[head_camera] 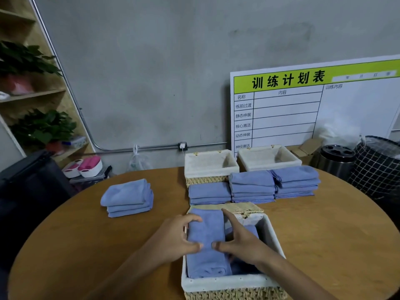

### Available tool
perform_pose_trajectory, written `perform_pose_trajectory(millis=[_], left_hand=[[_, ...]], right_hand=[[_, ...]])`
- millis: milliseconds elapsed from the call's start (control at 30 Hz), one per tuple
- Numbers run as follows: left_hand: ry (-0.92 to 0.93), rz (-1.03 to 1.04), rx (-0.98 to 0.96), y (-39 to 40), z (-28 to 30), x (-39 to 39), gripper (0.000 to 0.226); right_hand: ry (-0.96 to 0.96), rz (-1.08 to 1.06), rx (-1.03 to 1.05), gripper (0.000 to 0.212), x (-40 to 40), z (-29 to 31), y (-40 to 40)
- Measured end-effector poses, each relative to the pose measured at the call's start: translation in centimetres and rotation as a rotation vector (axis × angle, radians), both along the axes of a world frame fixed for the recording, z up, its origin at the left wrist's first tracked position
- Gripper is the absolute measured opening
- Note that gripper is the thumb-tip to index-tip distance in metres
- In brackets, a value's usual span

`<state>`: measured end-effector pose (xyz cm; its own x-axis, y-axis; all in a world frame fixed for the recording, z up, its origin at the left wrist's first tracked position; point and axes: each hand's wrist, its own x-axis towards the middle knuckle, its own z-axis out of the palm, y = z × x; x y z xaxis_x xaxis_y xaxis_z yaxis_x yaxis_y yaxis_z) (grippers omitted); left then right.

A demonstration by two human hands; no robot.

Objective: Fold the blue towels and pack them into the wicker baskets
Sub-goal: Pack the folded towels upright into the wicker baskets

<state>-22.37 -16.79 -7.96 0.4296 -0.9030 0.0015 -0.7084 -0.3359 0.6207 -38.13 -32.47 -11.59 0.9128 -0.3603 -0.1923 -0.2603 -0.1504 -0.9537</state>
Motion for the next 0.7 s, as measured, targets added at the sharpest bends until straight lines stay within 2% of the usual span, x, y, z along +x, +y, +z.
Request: perform_pose_trajectory(millis=[233,300,367,433,533,700], left_hand=[[-0.253,-0.072,-0.028,-0.2,-3.4,0.9,0.062],[-0.345,-0.077,-0.032,0.0,-3.5,1.0,0.064],[-0.413,-0.082,-0.021,0.0,-3.4,0.8,0.065],[-0.437,-0.099,-0.023,0.0,-3.2,0.6,0.064],[-0.412,-0.126,-0.001,0.5,-3.0,0.7,0.067],[-0.418,-0.164,0.207,1.7,-2.4,1.1,0.086]], right_hand=[[-0.025,0.000,-0.393,0.106,0.2,-1.0,0.1],[-0.039,-0.022,-0.578,0.105,0.0,-0.4,0.1],[-0.025,-0.051,-0.870,0.092,-0.4,0.2,0.1],[-0.115,-0.017,-1.011,0.073,-0.6,0.2,-0.1],[-0.222,0.107,-1.048,0.058,-0.5,-0.1,-0.5],[-0.123,0.181,-0.998,0.080,-0.3,-0.5,-1.4]])
